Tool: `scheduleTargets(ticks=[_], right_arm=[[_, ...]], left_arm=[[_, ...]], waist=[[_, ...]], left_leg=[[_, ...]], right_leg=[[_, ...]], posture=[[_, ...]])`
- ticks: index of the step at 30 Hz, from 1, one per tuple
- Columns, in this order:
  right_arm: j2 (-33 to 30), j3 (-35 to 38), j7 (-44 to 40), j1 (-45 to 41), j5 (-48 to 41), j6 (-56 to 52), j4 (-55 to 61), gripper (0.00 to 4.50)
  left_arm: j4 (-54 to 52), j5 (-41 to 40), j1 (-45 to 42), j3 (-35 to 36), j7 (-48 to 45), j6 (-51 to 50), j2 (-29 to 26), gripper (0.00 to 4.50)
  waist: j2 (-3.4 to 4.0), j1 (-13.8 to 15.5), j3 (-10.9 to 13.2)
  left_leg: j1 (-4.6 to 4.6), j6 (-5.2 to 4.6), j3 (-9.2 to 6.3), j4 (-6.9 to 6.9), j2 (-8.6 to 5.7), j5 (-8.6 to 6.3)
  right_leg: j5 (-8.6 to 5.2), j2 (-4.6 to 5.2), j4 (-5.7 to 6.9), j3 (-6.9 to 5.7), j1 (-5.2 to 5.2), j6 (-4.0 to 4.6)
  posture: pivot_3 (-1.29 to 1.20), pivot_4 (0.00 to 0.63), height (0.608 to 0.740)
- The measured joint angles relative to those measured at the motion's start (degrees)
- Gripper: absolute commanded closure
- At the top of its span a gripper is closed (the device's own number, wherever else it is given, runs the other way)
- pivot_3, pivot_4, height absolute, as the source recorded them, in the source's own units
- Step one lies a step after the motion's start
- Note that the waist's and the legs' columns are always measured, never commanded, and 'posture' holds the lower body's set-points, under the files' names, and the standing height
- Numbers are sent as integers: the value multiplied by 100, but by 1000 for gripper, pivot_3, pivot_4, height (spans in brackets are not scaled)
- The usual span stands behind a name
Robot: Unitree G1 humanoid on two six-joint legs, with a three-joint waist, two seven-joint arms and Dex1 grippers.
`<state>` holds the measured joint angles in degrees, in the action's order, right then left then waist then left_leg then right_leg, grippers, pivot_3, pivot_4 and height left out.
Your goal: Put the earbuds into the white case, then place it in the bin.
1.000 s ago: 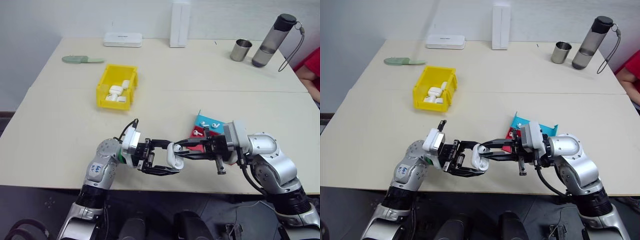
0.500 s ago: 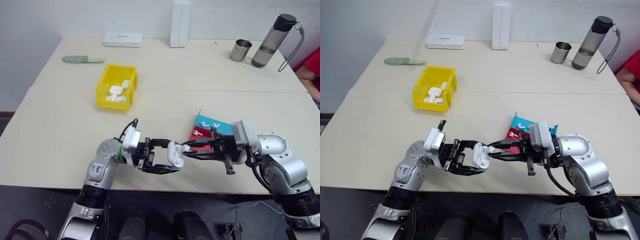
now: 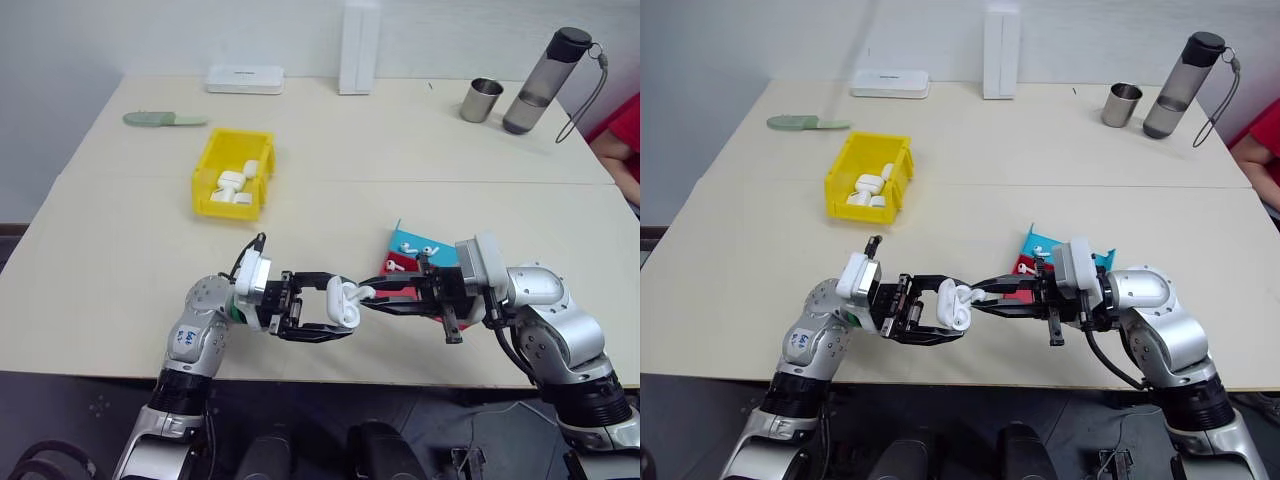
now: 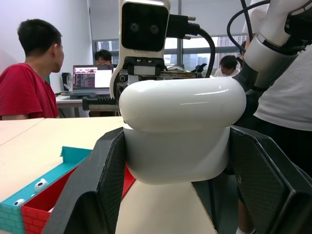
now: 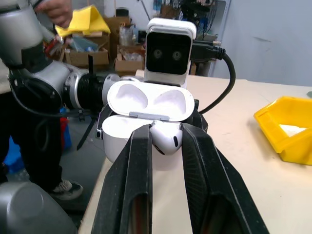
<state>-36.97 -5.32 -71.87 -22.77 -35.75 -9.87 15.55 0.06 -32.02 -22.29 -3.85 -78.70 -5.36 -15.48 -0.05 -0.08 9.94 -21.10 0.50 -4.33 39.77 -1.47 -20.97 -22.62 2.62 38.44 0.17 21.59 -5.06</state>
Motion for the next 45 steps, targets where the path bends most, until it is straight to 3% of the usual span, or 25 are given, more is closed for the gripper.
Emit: scheduleTargets(ticks=[13, 27, 31, 39, 42, 45], right_arm=[[-248, -193, -282, -361, 769, 632, -11, 3996], [-722, -580, -289, -900, 859, -480, 411, 3996], [-839, -591, -392, -987, 618, -1044, 511, 2704], [-771, -552, -527, -1025, 539, -1086, 466, 25], [-856, -326, -651, -832, 484, -895, 449, 25], [-1345, 88, -805, -323, 473, -889, 252, 25]], left_arm=[[-18, -9, 1, -144, 14, -271, -128, 1688], [-10, 85, 1, -285, -23, -269, -202, 1688], [0, 108, 1, -302, -20, -177, -147, 1688], [6, 93, -5, -161, 81, 80, -19, 1688], [13, 90, -7, -143, 115, 159, 44, 1688], [7, 18, -10, -69, 103, 303, 71, 1688]], waist=[[0, 13, 0], [0, 10, 0], [-1, 18, 0], [-1, 16, 1], [-2, 29, 1], [-4, 129, 2]], left_leg=[[-3, 0, -1, -1, 0, 0], [-4, 0, -1, -1, 0, 0], [-4, 0, -3, -1, 0, 0], [-7, 0, -1, -2, 0, 0], [-8, 0, -2, -2, -1, 0], [-11, -3, -1, 0, -1, -2]], right_leg=[[0, 1, -4, -1, 0, 0], [0, 1, -5, 0, 1, 0], [0, 2, -8, -2, 0, 0], [0, 2, -12, -1, 1, 0], [0, 2, -13, -3, 0, 0], [5, 2, -20, -3, -1, -7]], posture=[[0, 150, 740], [0, 150, 740], [0, 150, 740], [0, 150, 740], [0, 150, 740], [0, 150, 740]])
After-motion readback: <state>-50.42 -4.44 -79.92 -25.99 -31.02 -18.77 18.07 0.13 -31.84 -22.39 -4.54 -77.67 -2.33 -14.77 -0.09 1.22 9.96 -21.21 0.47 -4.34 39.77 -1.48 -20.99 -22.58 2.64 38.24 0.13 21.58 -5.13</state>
